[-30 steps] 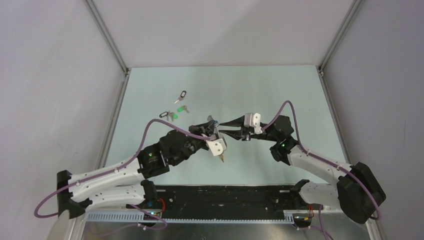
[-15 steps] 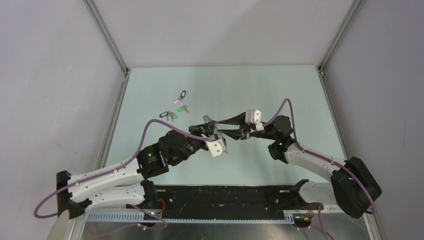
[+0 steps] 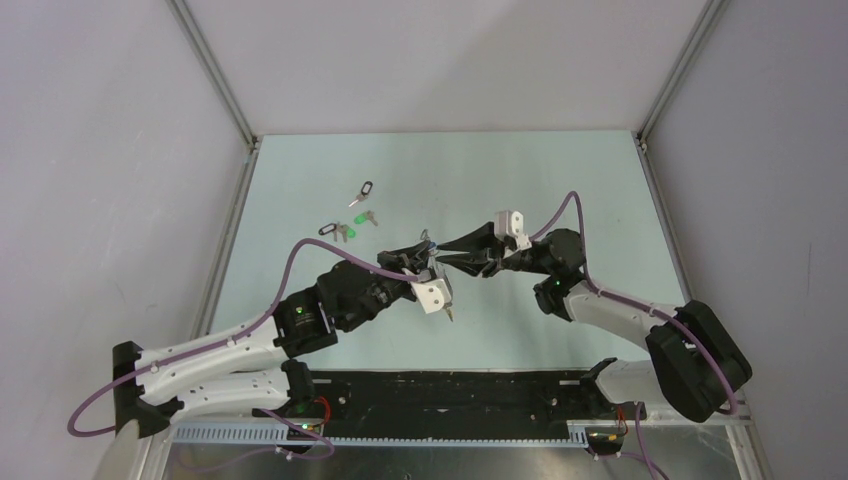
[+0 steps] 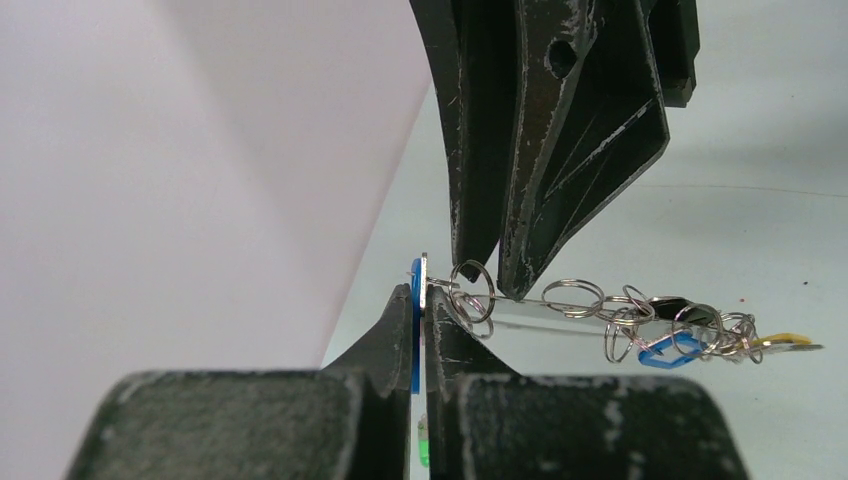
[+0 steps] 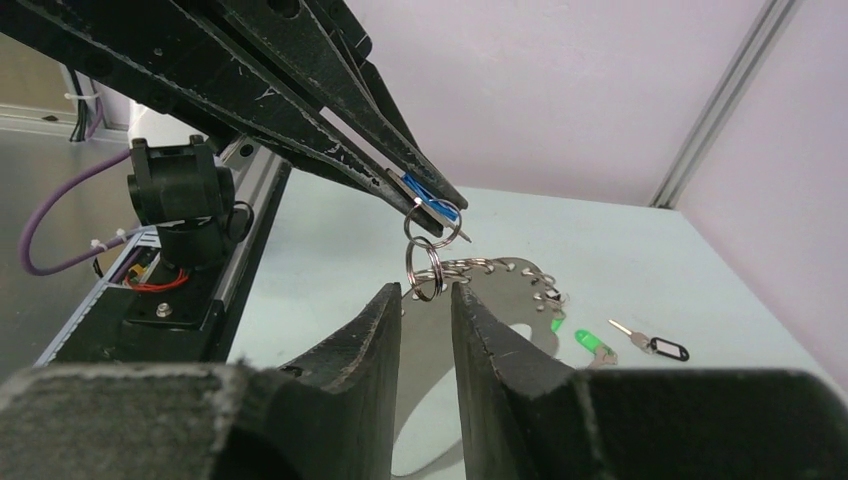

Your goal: Remove the keys from the keyring

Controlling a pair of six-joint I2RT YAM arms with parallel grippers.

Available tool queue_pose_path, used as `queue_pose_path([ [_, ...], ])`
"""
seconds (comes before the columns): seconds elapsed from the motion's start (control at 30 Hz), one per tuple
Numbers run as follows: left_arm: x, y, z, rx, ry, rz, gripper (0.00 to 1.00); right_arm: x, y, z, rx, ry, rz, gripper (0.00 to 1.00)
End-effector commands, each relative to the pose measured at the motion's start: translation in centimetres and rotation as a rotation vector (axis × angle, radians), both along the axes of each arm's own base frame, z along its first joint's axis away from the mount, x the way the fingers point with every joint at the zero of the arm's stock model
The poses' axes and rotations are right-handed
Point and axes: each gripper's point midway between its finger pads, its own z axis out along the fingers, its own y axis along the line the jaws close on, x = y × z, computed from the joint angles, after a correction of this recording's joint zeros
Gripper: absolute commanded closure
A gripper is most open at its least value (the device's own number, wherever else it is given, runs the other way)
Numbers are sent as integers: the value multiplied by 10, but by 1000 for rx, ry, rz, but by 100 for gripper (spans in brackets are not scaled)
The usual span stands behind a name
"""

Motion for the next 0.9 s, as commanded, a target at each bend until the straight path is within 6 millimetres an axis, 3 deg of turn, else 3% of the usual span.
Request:
queue_pose_path([
  [0.0, -1, 0, 27, -103, -38, -8, 100, -6, -1, 17, 49, -43, 36, 70],
  [0.33, -1, 1, 28, -104, -39, -1, 100, -9, 2, 16, 50, -24, 91, 86],
  [0.57, -1, 1, 28, -107, -38, -6, 100, -7, 2, 15, 53, -10, 88, 76],
  [0.77, -2, -1, 27, -106, -34, -15, 100, -7, 2, 19, 69, -24, 83, 75],
  [0.87, -2, -2, 26, -103, -33, -16, 100, -8, 2, 20, 71, -27, 87, 79],
])
